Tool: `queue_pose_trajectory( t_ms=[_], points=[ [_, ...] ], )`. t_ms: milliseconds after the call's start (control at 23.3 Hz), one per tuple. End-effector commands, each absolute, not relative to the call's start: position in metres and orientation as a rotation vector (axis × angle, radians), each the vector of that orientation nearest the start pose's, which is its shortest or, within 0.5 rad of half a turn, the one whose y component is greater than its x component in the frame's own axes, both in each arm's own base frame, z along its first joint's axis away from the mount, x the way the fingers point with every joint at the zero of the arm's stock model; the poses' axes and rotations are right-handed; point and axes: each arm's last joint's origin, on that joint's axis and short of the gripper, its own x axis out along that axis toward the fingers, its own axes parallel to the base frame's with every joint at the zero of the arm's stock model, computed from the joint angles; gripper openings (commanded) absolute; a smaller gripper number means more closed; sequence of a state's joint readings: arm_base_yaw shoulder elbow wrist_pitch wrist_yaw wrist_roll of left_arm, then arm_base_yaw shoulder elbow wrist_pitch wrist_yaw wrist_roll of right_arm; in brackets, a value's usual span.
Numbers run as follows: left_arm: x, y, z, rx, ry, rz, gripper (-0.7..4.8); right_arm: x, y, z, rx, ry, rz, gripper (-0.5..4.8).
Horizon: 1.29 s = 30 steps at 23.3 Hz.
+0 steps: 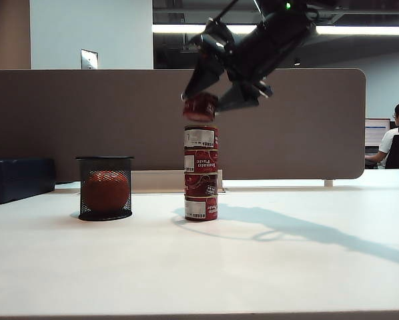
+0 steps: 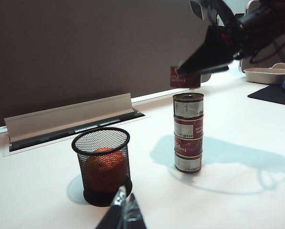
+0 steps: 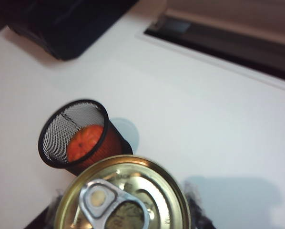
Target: Take a can of tomato sauce from the stacked ones and place it on the table.
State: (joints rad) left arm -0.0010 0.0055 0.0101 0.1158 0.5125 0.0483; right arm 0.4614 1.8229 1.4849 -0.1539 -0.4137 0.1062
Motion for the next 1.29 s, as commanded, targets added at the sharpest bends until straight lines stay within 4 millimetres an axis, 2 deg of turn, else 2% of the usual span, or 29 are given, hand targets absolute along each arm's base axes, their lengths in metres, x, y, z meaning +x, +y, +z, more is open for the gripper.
queue_pose_trajectory(
  t_ms=[43, 257, 514, 943, 1286],
  points=[
    [0.093, -0.014, 0.179, 0.078, -0.142, -0.507, -0.05, 0.371, 0.198, 0.305, 0.083, 0.495, 0.841, 2.72],
    [0.093, -0.014, 0.179, 0.078, -0.142, -0.507, -0.05, 0.371, 0.196, 0.316, 0.083, 0.493, 0.837, 2.72],
    [0.093, -0.014, 0.179, 0.079, -0.142, -0.507, -0.05, 0.368, 0.181, 0.334, 0.079, 0.448, 0.786, 2.73],
    [0.093, -0.014, 0.179, 0.079, -0.142, -0.507, -0.05, 0.357, 0.132, 0.360, 0.098, 0.468, 0.670, 2.73],
    [0.093, -0.014, 0.179, 0.079, -0.142, -0.507, -0.05, 0.348, 0.102, 0.370, 0.094, 0.508, 0.598, 2.73]
  ],
)
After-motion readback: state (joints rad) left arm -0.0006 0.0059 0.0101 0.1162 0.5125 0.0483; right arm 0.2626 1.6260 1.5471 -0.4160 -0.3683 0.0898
